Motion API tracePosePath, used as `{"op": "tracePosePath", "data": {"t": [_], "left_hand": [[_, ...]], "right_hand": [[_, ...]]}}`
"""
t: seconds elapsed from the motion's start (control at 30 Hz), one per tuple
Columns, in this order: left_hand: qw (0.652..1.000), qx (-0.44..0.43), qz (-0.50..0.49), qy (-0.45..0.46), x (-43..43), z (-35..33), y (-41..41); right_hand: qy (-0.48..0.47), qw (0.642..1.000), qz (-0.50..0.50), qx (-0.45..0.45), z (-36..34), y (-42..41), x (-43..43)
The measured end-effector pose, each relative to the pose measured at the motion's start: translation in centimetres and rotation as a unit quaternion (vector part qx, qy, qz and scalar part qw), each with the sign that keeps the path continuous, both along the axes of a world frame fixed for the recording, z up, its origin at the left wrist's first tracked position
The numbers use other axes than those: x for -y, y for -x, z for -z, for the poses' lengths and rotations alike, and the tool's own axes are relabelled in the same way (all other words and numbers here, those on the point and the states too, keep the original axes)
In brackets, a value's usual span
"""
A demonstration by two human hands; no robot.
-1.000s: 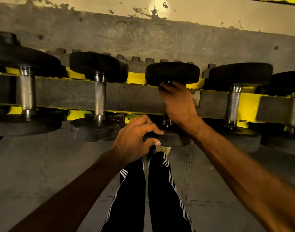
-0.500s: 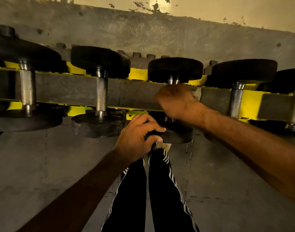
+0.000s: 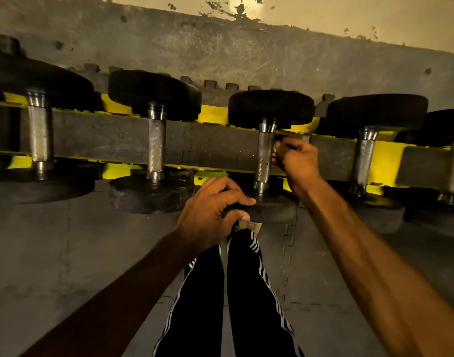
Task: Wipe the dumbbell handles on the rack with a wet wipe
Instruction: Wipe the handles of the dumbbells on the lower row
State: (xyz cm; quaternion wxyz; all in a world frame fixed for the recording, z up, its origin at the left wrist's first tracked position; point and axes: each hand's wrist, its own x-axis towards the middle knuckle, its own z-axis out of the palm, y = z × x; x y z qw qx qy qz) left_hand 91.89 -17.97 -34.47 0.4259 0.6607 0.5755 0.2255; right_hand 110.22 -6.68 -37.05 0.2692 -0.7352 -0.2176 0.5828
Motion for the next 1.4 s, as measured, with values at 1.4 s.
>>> {"op": "tracePosePath", "data": {"t": [1.4], "left_hand": [[1.000,0.006,0.004,-0.012,0.0,0.4,0.2]], "right_hand": [[-0.272,0.844,-0.380,0.263,-3.1,-1.5,4.3]]}}
